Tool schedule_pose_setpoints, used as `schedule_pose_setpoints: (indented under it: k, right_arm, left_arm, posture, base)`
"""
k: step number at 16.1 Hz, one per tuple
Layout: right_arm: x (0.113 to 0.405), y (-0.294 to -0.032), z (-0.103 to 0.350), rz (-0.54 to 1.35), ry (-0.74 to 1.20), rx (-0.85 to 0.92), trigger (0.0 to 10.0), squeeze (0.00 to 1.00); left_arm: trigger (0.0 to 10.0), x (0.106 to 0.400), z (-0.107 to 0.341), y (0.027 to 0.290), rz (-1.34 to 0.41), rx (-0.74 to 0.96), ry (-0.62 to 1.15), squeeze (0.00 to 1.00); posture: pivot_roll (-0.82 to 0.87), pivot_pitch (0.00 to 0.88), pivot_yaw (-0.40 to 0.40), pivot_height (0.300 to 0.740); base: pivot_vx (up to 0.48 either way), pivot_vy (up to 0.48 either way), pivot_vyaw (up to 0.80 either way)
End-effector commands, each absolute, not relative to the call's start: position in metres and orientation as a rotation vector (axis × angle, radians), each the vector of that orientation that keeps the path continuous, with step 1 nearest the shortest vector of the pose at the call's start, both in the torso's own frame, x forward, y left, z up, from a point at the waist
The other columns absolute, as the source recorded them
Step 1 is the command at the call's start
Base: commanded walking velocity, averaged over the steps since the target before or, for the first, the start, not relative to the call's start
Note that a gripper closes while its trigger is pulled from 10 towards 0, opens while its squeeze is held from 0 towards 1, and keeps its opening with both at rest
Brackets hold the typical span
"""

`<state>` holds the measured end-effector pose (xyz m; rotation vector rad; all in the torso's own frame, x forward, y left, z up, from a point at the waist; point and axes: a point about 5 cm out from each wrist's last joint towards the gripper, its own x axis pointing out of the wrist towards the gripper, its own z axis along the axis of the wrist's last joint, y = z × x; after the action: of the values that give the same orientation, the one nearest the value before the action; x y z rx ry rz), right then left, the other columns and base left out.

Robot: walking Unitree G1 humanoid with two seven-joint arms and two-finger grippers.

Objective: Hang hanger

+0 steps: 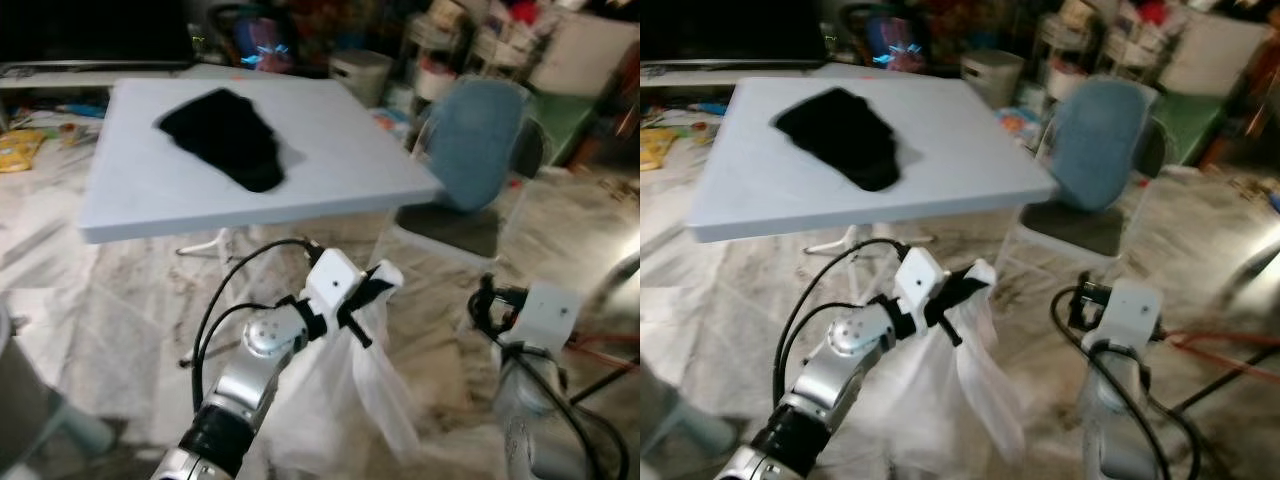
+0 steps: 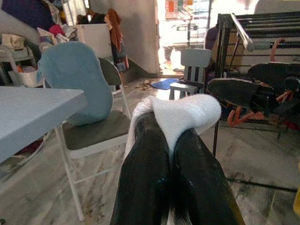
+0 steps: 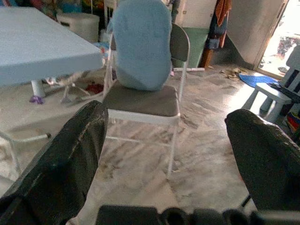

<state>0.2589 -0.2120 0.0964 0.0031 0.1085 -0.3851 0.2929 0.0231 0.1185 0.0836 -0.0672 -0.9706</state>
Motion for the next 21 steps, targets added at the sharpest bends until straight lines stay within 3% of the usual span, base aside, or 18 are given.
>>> schedule_pose_setpoints:
  k: [1,6,21]
  right_arm:
    - [0.262,-0.215,0.102,-0.39,0.087,-0.002,10.0,0.0]
    - [0.261,-0.215,0.101,-0.385,0.092,-0.001,10.0,0.0]
    - [0.258,-0.218,0.098,-0.387,0.106,-0.006,10.0,0.0]
  left_arm:
    - [10.0,0.297,0.122,0.02,-0.931,0.085,-0.063,0.0]
    - [10.0,0.31,0.122,0.033,-0.877,-0.026,-0.012,0.0]
    - [10.0,0.316,0.116,0.037,-0.84,-0.078,0.067,0.0]
  posture:
    - [0.02,0.0,-0.087,0.74]
    - [0.02,0.0,-0.089,0.74]
    - [0.01,0.0,-0.091,0.74]
  base:
    - [0.0,0.0,0.0]
    - [0.0,0.164,0.0]
    - [0.0,0.473,0.0]
